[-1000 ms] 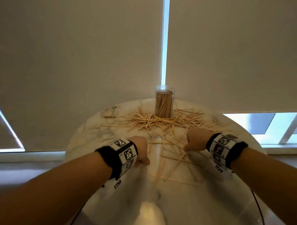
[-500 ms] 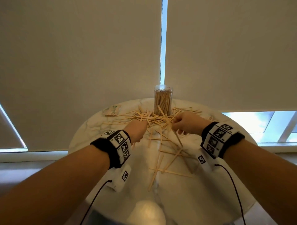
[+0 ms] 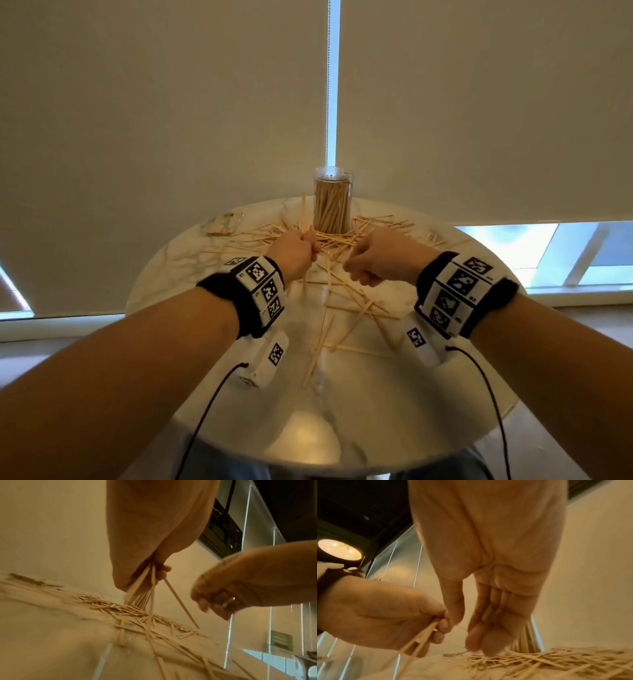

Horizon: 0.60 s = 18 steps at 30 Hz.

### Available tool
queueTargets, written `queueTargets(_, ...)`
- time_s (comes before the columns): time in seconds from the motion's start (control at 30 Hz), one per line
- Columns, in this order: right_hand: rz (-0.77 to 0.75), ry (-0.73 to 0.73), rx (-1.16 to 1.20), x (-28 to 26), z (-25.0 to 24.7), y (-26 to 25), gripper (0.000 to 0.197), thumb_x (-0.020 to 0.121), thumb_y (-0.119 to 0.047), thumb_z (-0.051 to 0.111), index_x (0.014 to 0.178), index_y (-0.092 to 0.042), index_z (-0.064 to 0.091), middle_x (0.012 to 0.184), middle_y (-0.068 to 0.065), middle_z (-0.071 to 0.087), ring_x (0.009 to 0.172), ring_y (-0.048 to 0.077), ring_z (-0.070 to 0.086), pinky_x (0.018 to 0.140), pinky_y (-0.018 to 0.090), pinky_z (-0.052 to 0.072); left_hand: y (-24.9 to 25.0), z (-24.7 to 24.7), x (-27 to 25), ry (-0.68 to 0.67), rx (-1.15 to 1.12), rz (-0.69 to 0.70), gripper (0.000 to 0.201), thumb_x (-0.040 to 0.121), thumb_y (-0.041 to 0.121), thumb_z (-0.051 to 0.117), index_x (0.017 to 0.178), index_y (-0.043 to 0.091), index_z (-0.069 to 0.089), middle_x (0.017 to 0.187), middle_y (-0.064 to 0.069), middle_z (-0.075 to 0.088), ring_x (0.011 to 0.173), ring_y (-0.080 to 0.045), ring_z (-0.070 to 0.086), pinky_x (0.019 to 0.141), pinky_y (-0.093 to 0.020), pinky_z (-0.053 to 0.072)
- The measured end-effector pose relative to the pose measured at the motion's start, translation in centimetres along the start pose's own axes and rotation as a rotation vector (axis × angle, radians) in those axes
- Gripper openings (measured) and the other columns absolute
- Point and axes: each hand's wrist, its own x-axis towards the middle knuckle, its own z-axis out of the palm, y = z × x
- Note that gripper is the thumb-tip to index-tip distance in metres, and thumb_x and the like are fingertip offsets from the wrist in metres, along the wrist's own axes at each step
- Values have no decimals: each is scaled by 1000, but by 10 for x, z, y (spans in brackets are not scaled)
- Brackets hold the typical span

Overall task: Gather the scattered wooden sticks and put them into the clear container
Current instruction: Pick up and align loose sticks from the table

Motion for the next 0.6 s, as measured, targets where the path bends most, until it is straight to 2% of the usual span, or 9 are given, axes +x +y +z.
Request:
queueTargets(0.1, 221, -71, -295, -16, -12, 21, 39, 93, -42, 65, 86, -4, 71, 74, 7, 75, 56, 17, 65, 66, 30, 60, -5, -8, -4, -55, 49, -14, 33, 107, 30, 35, 88, 13, 57, 75, -1, 54, 65, -12, 55, 51, -20, 42)
queueTargets(0.2, 361, -185, -670, -38, -18, 29, 67, 95, -66, 45, 87, -5, 70, 69, 3, 69, 56, 15, 60, 66, 27, 51, -7, -13, -3, -12, 47, -14, 34, 107, 33, 35, 87, 15, 55, 79, -2, 56, 69, -16, 59, 69, -34, 54)
queueTargets(0.27, 356, -244, -818, -41, -11, 30, 71, 94, -73, 33, 76, -10, 63, 67, 0, 60, 58, 12, 52, 66, 27, 43, -7, -15, 0, 81, 64, 45, 40, 106, 34, 35, 79, 15, 57, 80, -7, 62, 77, -27, 65, 83, -44, 58)
queueTargets(0.3, 344, -246, -816, -39, -6, 30, 72, 92, -75, 31, 72, -12, 59, 68, -1, 57, 59, 12, 49, 70, 28, 43, -5, -16, 0, 132, 51, 77, 41, 105, 34, 36, 75, 15, 57, 78, -8, 64, 81, -32, 68, 85, -47, 58)
queueTargets(0.37, 309, -234, -749, -32, 6, 22, 75, 90, -79, 28, 68, -13, 58, 69, 0, 56, 63, 13, 50, 78, 30, 42, -1, -19, 0, 208, -34, 110, 40, 102, 33, 40, 70, 14, 55, 71, -8, 65, 81, -33, 72, 81, -50, 59)
queueTargets(0.5, 179, -286, -760, -11, 37, -8, 82, 86, -84, 23, 65, -10, 54, 68, 3, 52, 70, 19, 52, 81, 33, 41, 2, -29, -1, 264, -129, 148, 28, 88, 27, 62, 71, 18, 42, 59, 2, 56, 65, -29, 72, 76, -54, 60)
queueTargets(0.6, 96, -341, -853, -1, 61, -26, 79, 80, -87, 35, 67, -11, 50, 76, 5, 53, 85, 25, 53, 80, 36, 44, -1, -37, 0, 272, -149, 128, 31, 84, 4, 61, 76, 19, 34, 76, -4, 47, 60, -24, 68, 75, -56, 59)
